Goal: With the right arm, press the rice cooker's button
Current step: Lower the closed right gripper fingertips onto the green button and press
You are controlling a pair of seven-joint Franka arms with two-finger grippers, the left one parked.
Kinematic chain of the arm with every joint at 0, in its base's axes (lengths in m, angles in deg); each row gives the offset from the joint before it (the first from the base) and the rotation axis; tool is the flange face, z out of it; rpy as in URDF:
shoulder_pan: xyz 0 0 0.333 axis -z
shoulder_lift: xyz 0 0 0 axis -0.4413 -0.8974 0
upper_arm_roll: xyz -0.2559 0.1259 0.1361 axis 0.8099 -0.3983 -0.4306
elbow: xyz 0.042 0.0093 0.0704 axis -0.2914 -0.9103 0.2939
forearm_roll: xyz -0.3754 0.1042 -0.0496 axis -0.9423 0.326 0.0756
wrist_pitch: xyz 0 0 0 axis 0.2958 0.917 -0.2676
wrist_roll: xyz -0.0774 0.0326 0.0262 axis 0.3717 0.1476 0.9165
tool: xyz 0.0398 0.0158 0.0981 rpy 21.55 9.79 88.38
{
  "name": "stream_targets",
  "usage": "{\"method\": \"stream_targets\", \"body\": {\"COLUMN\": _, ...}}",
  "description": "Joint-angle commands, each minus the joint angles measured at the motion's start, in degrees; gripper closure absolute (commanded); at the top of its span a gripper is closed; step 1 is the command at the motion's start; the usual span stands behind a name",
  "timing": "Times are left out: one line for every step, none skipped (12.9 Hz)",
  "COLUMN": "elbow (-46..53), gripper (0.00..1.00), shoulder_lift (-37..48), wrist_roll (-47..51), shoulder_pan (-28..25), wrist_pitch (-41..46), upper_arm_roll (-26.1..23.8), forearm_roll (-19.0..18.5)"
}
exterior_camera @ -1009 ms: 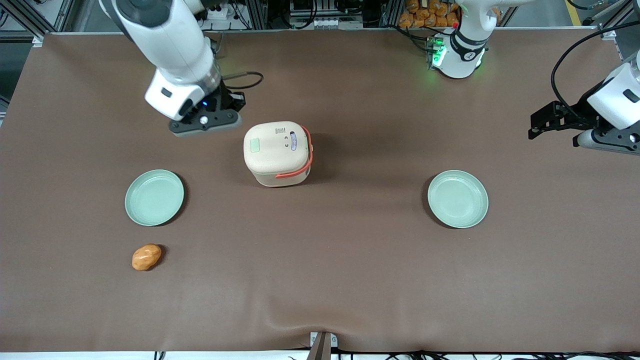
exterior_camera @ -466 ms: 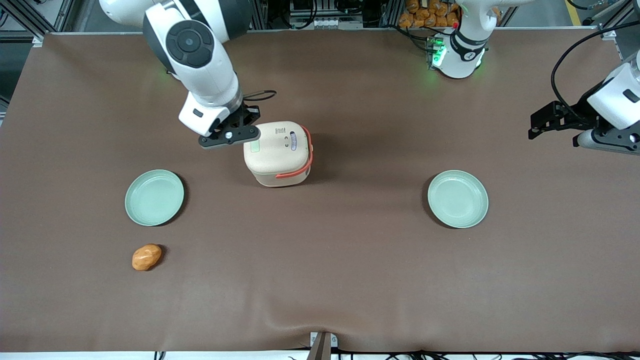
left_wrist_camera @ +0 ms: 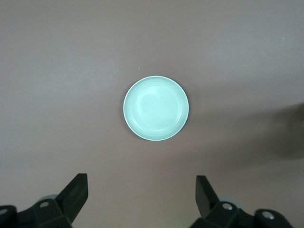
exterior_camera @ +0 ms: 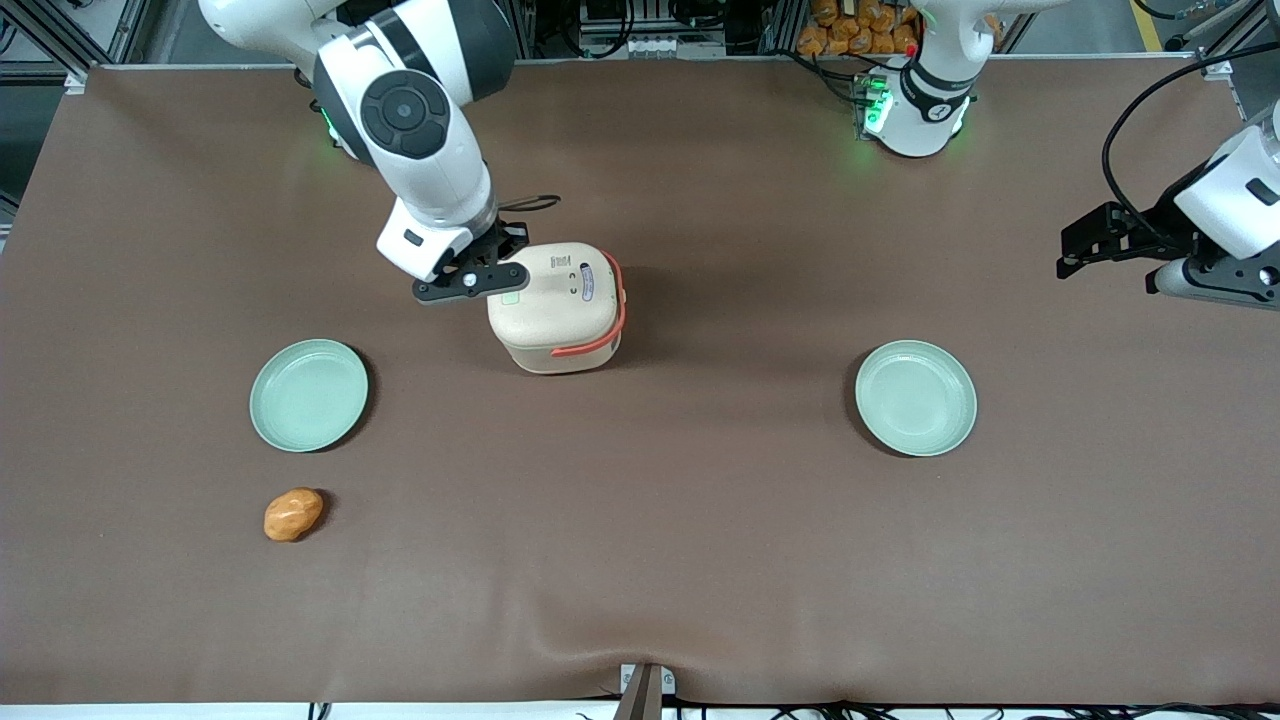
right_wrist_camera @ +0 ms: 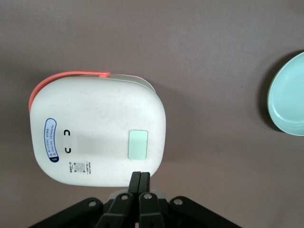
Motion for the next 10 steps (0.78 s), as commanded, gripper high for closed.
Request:
{"method": "stream_targets", "body": {"elbow": -3.72, "gripper": 1.00, "shoulder_lift": 1.77, "wrist_roll": 1.95, "shoulder_pan": -1.53, "wrist_pitch": -2.73, "upper_arm_roll": 0.54, "forearm_roll": -1.60}}
{"method": "stream_targets", "body": {"elbow": -3.90, "gripper": 1.00, "shoulder_lift": 1.59, "wrist_roll": 1.95, "shoulder_pan": -1.53, "wrist_pitch": -3.25, "upper_arm_roll": 0.54, "forearm_roll": -1.86}}
{"method": "stream_targets", "body": {"elbow": -4.34, "gripper": 1.00, "shoulder_lift": 1.42, "wrist_roll": 1.95, "shoulder_pan": -1.53, "wrist_pitch": -3.87, "upper_arm_roll": 0.54, "forearm_roll": -2.04}}
{"method": "stream_targets", "body": {"elbow": -5.47, "gripper": 1.00, "shoulder_lift": 1.33, "wrist_roll": 1.95, "shoulder_pan": -1.53, "wrist_pitch": -5.44, "upper_arm_roll": 0.54, "forearm_roll": -2.39}}
{"method": "stream_targets", "body": {"elbow": -6.61, "gripper": 1.00, "shoulder_lift": 1.33, "wrist_roll": 1.95, "shoulder_pan": -1.53, "wrist_pitch": -6.67, "upper_arm_roll": 0.54, "forearm_roll": -2.56}}
{"method": "stream_targets", "body": {"elbow": -7.41, "gripper": 1.00, "shoulder_lift": 1.33, "wrist_roll": 1.95, "shoulder_pan": -1.53, "wrist_pitch": -7.73, "upper_arm_roll": 0.45, "forearm_roll": -2.74}}
{"method": "stream_targets", "body": {"elbow": -8.37, "gripper": 1.00, "shoulder_lift": 1.33, "wrist_roll": 1.95, "shoulder_pan": -1.62, "wrist_pitch": -9.13, "upper_arm_roll": 0.45, "forearm_roll": -2.74}}
{"method": "stream_targets", "body": {"elbow": -8.99, "gripper": 1.00, "shoulder_lift": 1.33, "wrist_roll": 1.95, "shoulder_pan": -1.71, "wrist_pitch": -10.02, "upper_arm_roll": 0.45, "forearm_roll": -2.74}}
{"method": "stream_targets", "body": {"elbow": -9.00, "gripper": 1.00, "shoulder_lift": 1.24, "wrist_roll": 1.95, "shoulder_pan": -1.71, "wrist_pitch": -10.03, "upper_arm_roll": 0.45, "forearm_roll": -2.74}}
{"method": "stream_targets", "body": {"elbow": -9.00, "gripper": 1.00, "shoulder_lift": 1.06, "wrist_roll": 1.95, "shoulder_pan": -1.71, "wrist_pitch": -10.20, "upper_arm_roll": 0.45, "forearm_roll": -2.74}}
